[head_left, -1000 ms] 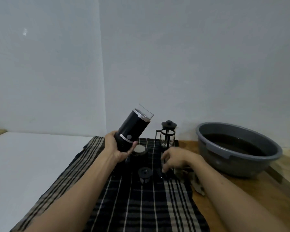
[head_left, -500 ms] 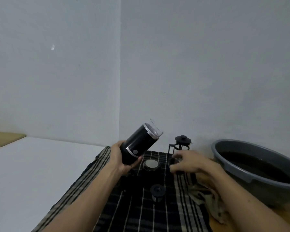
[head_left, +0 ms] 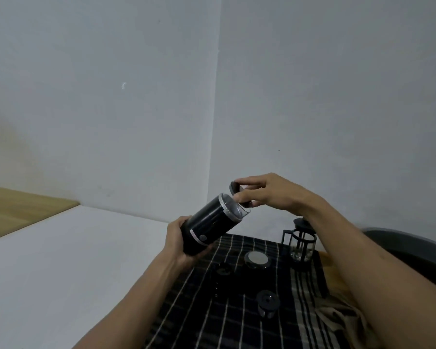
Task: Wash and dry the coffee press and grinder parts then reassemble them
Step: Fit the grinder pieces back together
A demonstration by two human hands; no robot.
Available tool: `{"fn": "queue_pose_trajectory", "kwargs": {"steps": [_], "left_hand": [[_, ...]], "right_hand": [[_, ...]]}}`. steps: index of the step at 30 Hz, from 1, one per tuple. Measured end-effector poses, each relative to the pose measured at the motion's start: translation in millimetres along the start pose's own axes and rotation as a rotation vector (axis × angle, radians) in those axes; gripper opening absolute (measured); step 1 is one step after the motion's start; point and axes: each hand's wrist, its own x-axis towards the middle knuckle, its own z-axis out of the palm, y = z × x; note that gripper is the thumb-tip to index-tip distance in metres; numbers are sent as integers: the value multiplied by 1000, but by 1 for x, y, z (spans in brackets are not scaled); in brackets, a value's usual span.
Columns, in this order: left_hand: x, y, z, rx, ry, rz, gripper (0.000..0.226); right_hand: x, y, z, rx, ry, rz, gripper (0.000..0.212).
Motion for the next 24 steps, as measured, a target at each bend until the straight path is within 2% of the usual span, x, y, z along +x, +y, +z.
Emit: {"fn": "queue_pose_trajectory", "kwargs": {"steps": [10,12,14,16,19,24], "left_hand": [[-7,9,-20,32,33,-43,36],[-8,10,-21,51,32,-46,34],[-9,8,-18,94,34,-38,31],[-11,5,-13,142,7,-31,25],[-15,1,-8,169,-17,-38,23],[-16,-7,-11,78,-46,-39,23]], "right_hand": [[13,-7,25,-164,-92,-27,62],[13,-11,28,-115,-87,-21,69],[18,-14,38,-18,0,22,84],[23,-13,52,91,77,65,81],[30,-9,67,278,109,109,77],[34,-17,74,231,176,164,85]]}}
